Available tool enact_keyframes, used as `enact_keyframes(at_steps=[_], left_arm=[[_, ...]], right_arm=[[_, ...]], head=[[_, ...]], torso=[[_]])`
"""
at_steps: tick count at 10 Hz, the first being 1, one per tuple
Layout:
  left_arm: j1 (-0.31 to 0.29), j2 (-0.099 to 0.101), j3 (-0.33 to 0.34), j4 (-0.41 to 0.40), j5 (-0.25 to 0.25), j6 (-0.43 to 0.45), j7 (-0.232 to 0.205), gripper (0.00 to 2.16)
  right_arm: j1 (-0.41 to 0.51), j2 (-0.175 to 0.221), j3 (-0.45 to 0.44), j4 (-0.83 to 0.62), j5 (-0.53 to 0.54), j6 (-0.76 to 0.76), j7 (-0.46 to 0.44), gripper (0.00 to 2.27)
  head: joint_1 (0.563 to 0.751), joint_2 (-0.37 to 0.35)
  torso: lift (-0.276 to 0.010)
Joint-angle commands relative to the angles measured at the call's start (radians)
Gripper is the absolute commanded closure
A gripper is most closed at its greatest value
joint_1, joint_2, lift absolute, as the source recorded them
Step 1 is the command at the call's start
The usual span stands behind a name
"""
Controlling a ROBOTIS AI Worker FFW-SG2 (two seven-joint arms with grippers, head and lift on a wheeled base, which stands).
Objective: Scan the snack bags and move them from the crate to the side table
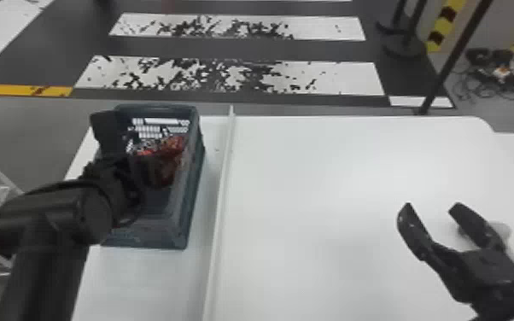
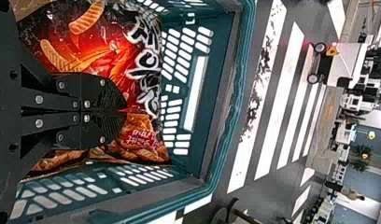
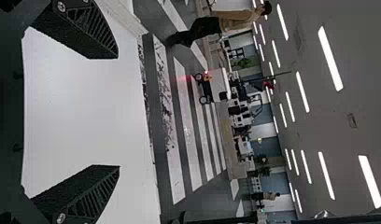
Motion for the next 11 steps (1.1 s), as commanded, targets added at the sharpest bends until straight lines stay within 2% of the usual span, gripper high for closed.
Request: enact_keyframes(at_steps=[1,2,3,5,6,8,10,11], left_arm=[[0.053,-0.008,0.005,-0.126,0.011,0.060,0.057,2.13],[0.085,-0.009,0.005,-0.199,0.022,0.063,0.110,2.13],[0.112,-0.011,0.007,-0.256,0.028,0.060,0.146,2.13],[0.149,-0.012,0.018,-0.333,0.045,0.060,0.176,2.13],[0.160,-0.014,0.019,-0.353,0.048,0.060,0.211,2.13],[0.155,-0.014,0.007,-0.346,0.031,0.063,0.218,2.13],[0.143,-0.018,0.004,-0.348,0.040,0.106,0.218,2.13],[0.146,-0.020,-0.013,-0.362,0.028,0.112,0.247,2.13]], right_arm=[[0.005,0.000,0.000,-0.008,-0.006,0.000,0.000,0.08],[0.005,0.000,0.003,-0.009,-0.010,0.000,0.002,0.08],[0.010,0.000,0.004,-0.012,-0.010,0.000,0.002,0.08],[0.020,0.000,0.003,-0.017,-0.010,0.000,0.002,0.08],[0.027,0.002,0.000,-0.020,-0.010,-0.003,0.002,0.08],[0.037,0.002,-0.006,-0.025,-0.012,-0.009,0.002,0.08],[0.036,0.002,-0.008,-0.019,-0.012,-0.006,0.002,0.08],[0.031,0.002,-0.008,-0.014,-0.012,-0.006,0.002,0.08]], head=[[0.695,0.004],[0.695,0.004],[0.695,0.010],[0.695,0.018],[0.695,0.018],[0.695,0.026],[0.695,0.021],[0.695,0.016]], torso=[[-0.087],[-0.087],[-0.087],[-0.087],[-0.087],[-0.087],[-0.087],[-0.087]])
